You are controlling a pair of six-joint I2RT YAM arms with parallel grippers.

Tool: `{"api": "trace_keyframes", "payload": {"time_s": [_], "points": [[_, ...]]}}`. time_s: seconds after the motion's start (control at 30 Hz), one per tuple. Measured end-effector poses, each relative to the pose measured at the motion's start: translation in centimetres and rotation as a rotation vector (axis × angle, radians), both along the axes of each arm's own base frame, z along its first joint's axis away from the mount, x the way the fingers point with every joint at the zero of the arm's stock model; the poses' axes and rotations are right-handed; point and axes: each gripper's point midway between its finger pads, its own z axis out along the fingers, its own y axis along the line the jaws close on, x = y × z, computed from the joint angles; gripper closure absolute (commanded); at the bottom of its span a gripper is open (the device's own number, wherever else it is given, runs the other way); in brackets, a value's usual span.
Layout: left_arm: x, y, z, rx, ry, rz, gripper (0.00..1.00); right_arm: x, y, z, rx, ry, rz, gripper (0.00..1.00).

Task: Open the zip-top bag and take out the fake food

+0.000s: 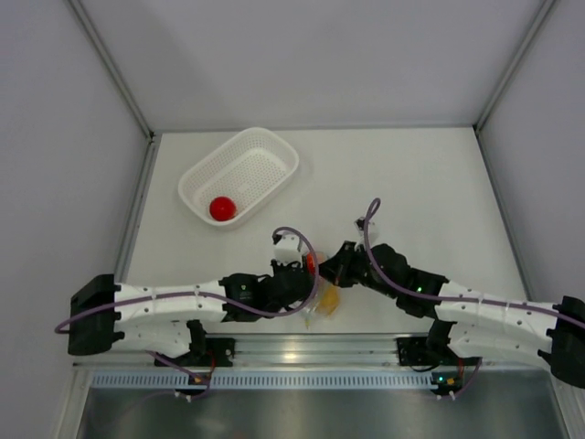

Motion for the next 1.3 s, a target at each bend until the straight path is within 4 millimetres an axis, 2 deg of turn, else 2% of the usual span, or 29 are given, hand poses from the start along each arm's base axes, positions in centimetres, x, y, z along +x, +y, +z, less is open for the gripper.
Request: {"api": "trace_keyframes", "payload": {"time_s": [0.1,0.2,0.23,0.27,0.4,0.6,0.77,1.1,1.17,1.3], "points": [[-0.5,-0.3,-1.9,0.053,0.033,-0.023,0.67,0.5,-0.6,0.9,0.003,-0.03,-0.033,1.0],[-0.8,-0.6,-3.4,0.096,0.059,-0.036,0.61,0.7,-1.2,0.9,-0.01,-0.04,-0.053,1.0],[-0.8,-0.7,-3.7,0.106,0.063,-0.039,0.58,0.7,-1.3,0.8,-0.014,-0.04,-0.058,1.0],[-0.8,-0.8,-3.8,0.113,0.067,-0.04,0.49,0.7,-1.4,0.7,-0.019,-0.039,-0.062,1.0],[-0.7,-1.0,-4.1,0.122,0.069,-0.037,0.38,0.6,-1.9,0.4,-0.025,-0.039,-0.07,1.0],[-0.4,-1.3,-4.8,0.138,0.068,-0.026,0.35,0.4,-2.2,-0.3,-0.031,-0.035,-0.067,1.0],[-0.3,-2.0,-5.1,0.13,0.065,-0.031,0.37,0.2,-2.4,-1.2,-0.043,-0.026,-0.063,1.0],[0.0,-5.1,-6.8,0.112,0.069,-0.059,0.39,1.1,-4.7,-3.0,-0.084,-0.036,-0.149,1.0],[0.2,-5.6,-6.9,0.116,0.064,-0.057,0.37,1.3,-5.2,-3.1,-0.093,-0.043,-0.17,1.0],[0.5,-6.2,-7.3,0.131,0.059,-0.053,0.26,1.7,-6.3,-3.6,-0.121,-0.055,-0.205,1.0]]}}
